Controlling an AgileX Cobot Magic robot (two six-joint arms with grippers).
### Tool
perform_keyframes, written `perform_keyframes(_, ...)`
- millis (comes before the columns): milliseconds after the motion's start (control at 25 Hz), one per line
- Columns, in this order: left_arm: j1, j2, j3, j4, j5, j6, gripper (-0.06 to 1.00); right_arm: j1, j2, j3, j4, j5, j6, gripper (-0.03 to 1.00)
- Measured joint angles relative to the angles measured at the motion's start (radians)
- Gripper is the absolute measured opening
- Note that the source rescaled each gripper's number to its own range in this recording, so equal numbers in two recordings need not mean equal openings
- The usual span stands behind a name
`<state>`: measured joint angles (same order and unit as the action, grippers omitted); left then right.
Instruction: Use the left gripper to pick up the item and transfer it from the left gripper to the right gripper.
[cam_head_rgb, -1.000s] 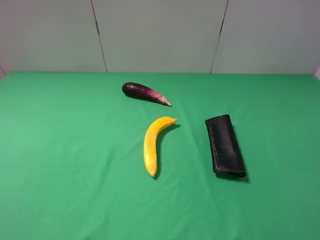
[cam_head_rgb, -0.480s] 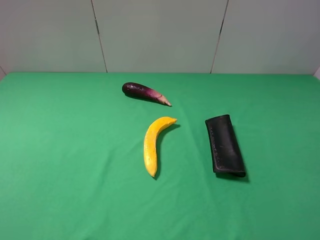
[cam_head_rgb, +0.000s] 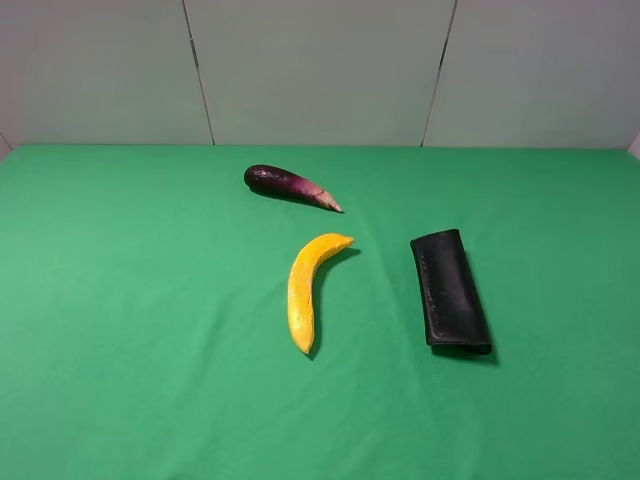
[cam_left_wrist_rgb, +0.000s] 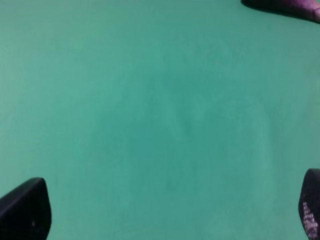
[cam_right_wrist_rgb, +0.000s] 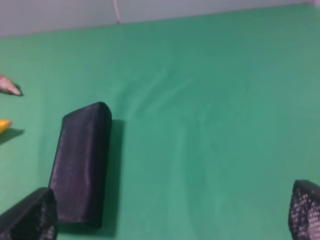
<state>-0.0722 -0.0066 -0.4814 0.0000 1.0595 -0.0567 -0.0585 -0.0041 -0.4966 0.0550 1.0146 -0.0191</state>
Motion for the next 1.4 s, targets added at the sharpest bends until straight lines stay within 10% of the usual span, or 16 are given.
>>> perform_keyframes(1400,0.0,0.0,0.0,0.0,0.0,0.0,1.0,-0.004,0.0,0.0,0.0,0.0,0.003,1.0)
